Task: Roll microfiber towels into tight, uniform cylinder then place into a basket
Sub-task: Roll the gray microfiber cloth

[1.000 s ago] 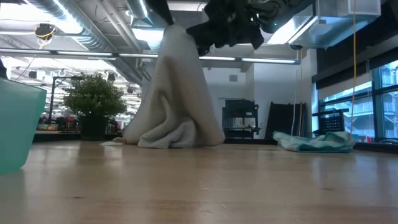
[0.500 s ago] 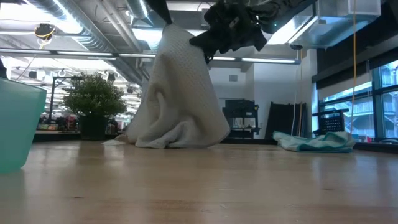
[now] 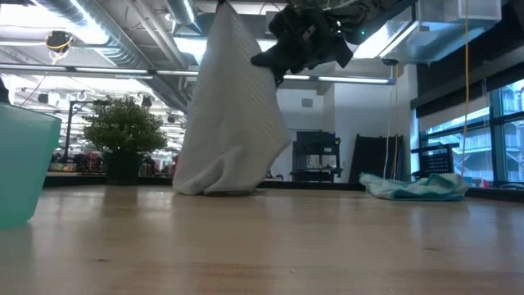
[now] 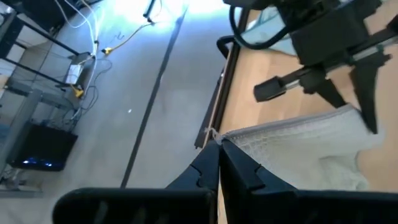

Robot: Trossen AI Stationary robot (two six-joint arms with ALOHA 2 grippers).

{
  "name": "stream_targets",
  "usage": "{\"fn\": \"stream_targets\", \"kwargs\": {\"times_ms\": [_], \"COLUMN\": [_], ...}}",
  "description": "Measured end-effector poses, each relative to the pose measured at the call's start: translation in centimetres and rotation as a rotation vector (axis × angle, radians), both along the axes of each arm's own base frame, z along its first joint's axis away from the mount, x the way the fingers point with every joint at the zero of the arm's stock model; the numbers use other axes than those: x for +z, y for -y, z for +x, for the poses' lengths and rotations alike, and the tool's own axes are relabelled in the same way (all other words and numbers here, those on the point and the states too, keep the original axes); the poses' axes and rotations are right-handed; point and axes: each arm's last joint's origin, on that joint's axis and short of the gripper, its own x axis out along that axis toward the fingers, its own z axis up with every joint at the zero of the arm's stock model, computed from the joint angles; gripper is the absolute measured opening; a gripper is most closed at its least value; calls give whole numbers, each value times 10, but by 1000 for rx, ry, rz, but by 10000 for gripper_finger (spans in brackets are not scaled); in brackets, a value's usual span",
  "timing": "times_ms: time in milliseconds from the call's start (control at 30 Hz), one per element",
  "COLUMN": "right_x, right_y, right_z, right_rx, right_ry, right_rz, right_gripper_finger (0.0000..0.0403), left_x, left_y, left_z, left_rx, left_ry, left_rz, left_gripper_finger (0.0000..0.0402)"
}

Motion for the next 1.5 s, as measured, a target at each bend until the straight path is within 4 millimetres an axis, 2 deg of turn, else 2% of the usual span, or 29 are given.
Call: {"fn": "stream_targets", "kwargs": {"times_ms": [1200,1267,1367,1500], "right_x": [-20,-21,-24,-21], "right_y": [-6,-6,-7,-7], "right_z": [-16,-16,-16,-17], "right_rx": [7,-24,-116,-161], "right_ry": [-265,-283,-342,-354], "right_rz": [95,72,-5,-47], "right_gripper_finger": [39,36,11,6], "left_x": [5,5,5,5], "left_y": [0,0,0,0], "left_z": [-8,-8,-8,-8], "left_rx": [65,65,65,78], "left_ry": [-2,-2,-2,15], "left_rz": [48,48,48,30], "left_gripper_finger": [0,0,0,0]}}
